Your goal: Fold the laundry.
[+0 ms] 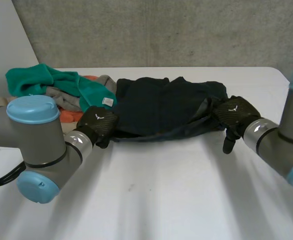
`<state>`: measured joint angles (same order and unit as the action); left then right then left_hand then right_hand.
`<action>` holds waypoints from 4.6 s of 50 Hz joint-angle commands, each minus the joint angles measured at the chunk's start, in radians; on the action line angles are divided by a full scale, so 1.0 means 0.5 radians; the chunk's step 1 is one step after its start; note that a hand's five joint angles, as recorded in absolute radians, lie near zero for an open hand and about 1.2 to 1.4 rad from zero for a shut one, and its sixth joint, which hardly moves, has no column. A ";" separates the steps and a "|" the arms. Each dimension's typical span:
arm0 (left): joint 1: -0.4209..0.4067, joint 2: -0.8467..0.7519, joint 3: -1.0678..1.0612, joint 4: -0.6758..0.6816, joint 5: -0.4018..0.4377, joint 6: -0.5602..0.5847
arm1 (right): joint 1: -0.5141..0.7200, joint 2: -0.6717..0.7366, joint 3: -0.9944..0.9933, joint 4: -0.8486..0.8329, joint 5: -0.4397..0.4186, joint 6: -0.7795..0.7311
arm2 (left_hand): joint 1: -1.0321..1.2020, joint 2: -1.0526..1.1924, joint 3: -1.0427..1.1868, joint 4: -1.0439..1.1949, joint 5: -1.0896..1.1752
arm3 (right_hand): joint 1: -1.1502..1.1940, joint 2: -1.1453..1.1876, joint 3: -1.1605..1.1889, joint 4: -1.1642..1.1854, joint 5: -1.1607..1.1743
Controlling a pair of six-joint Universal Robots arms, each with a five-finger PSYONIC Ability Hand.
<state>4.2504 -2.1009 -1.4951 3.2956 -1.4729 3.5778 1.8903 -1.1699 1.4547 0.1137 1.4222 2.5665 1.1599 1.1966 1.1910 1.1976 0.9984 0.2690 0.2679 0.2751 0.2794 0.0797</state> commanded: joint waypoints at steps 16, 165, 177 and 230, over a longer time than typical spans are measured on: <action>-0.006 -0.017 0.027 -0.001 -0.021 0.033 | -0.176 -0.238 -0.569 0.659 -0.258 0.040 | 0.473 0.399 0.410 0.397 0.447 | -0.189 -0.187 -0.201 -0.210 -0.159; -0.180 0.051 0.778 -0.680 -0.168 -0.311 | -0.017 -0.290 0.600 -0.165 0.202 0.920 | -1.758 -1.831 -1.820 -1.833 -1.784 | 0.063 0.065 0.051 0.042 0.093; -0.153 0.060 0.653 -0.587 -0.171 -0.311 | 0.226 -0.075 0.705 -0.454 0.460 1.067 | -1.758 -1.831 -1.820 -1.833 -1.784 | 0.251 0.254 0.239 0.231 0.281; -0.358 -0.484 1.104 -0.780 -0.693 -0.434 | 0.325 -1.056 0.370 -0.080 0.310 0.822 | 0.473 0.399 0.410 0.397 0.447 | 2.254 2.257 2.242 2.234 2.284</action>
<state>4.0658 -2.4367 -0.9101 2.9719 -1.8302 3.3969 2.1100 -1.6912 1.6375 0.0834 1.5776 2.9957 1.1659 1.1809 1.1722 1.1826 0.9875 1.0844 1.1660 1.1840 1.1942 1.0173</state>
